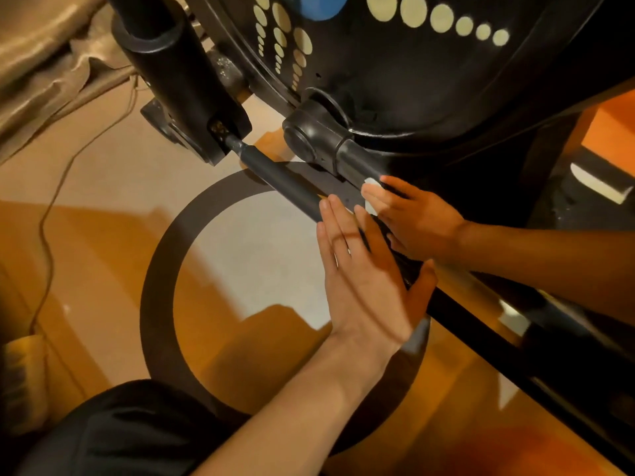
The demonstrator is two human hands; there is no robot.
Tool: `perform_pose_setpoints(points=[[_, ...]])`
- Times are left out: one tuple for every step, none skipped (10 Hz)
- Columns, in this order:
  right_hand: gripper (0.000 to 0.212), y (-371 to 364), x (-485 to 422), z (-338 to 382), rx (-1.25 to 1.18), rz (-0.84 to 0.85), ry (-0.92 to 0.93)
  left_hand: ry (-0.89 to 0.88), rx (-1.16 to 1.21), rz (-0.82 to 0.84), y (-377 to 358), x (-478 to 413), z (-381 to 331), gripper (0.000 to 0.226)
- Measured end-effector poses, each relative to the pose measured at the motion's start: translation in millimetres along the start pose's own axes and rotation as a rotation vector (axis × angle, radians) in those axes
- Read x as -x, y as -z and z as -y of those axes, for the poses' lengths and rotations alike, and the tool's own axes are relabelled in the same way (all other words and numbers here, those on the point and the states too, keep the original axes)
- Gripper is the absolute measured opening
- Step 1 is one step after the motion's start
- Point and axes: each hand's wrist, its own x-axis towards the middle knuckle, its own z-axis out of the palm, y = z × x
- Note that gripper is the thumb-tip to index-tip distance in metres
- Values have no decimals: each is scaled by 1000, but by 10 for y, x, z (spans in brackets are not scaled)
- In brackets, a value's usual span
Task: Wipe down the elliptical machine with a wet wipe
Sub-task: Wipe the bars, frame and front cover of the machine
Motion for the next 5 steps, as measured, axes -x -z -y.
perform_pose_setpoints(points=[[68, -37, 633, 78, 99, 197, 115, 7, 5, -7, -8, -9, 2, 107], [67, -206, 1317, 212, -12, 41, 61, -12, -3, -12, -28, -12, 30, 106], [71, -222, 1561, 226, -177, 7, -26, 3, -50, 9, -23, -21, 2, 104], [67, -54, 1145, 251, -240, -29, -154, 4, -197, 66, 0, -28, -39, 103], [62, 108, 441, 196, -291, -149, -289, 17, -257, 224, 53, -35, -17, 109]])
